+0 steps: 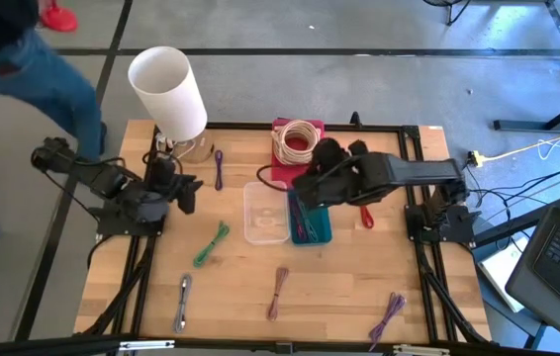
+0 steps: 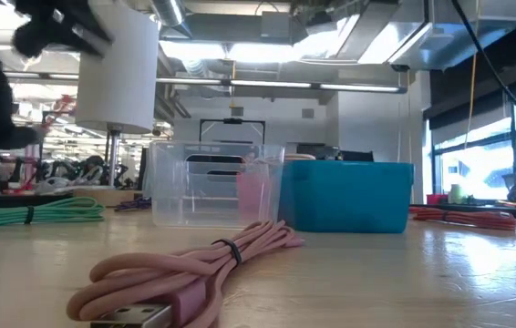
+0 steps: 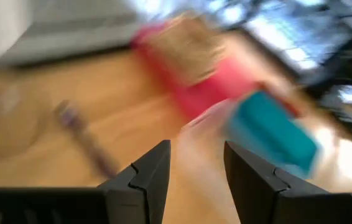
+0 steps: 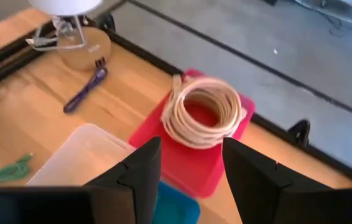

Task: Pick & Place USB Port
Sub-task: Put the purple patterned charger cable into the blue bin

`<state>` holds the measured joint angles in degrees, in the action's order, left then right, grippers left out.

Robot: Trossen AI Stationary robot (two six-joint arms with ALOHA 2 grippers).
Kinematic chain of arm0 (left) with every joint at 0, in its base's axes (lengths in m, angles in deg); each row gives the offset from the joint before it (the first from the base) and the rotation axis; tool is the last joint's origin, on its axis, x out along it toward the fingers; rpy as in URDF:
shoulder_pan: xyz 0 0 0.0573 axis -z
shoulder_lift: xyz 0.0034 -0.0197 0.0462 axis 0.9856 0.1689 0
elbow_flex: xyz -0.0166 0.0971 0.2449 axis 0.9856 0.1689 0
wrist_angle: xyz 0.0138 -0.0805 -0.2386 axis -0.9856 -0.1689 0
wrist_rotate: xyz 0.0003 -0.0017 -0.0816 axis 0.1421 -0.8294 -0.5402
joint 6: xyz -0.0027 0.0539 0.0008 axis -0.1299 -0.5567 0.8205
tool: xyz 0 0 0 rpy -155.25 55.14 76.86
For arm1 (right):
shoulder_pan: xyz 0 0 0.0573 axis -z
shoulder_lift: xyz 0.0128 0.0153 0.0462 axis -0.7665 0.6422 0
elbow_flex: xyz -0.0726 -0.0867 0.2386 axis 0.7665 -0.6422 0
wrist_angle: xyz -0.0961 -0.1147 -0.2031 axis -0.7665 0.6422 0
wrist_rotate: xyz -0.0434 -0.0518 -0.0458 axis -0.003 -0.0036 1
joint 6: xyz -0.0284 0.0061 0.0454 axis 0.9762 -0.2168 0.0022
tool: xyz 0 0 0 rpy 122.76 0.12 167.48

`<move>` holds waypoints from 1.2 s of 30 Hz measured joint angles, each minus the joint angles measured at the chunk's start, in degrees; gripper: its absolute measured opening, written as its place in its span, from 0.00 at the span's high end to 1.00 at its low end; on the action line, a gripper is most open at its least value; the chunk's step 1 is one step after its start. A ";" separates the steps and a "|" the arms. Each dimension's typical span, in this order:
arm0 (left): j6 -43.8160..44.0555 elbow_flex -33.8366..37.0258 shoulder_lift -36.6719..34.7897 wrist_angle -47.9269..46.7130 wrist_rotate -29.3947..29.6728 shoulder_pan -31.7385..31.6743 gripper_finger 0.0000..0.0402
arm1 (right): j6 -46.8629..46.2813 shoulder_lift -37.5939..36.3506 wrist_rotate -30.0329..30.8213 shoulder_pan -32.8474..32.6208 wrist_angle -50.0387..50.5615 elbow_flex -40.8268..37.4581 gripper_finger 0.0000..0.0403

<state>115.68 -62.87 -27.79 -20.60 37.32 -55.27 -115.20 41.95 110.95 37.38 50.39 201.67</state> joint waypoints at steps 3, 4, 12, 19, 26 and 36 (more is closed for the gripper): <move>8.85 0.00 1.43 -8.98 -7.49 -5.30 0.64 | 2.22 -0.34 0.73 0.10 0.01 2.47 0.57; 10.99 0.00 2.08 -10.95 -9.83 -7.25 0.64 | 2.91 -0.38 0.74 0.13 0.06 2.97 0.57; 5.79 0.02 7.20 -8.50 -18.77 -23.30 0.64 | 5.67 -0.54 2.16 0.15 0.04 3.77 0.57; -8.84 0.02 16.76 -0.04 -26.78 -36.31 0.64 | 8.62 -0.54 1.63 0.11 0.03 3.77 0.57; -17.85 0.02 28.11 6.75 -33.96 -47.12 0.64 | 10.69 -0.54 -0.42 -0.11 0.04 3.77 0.57; -25.32 0.02 44.48 20.76 -41.35 -53.95 0.64 | 10.71 -0.54 -0.44 -1.46 0.04 3.77 0.57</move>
<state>90.36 -62.84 16.69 0.16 -4.03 -109.22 -104.49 41.41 110.51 35.92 50.43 205.45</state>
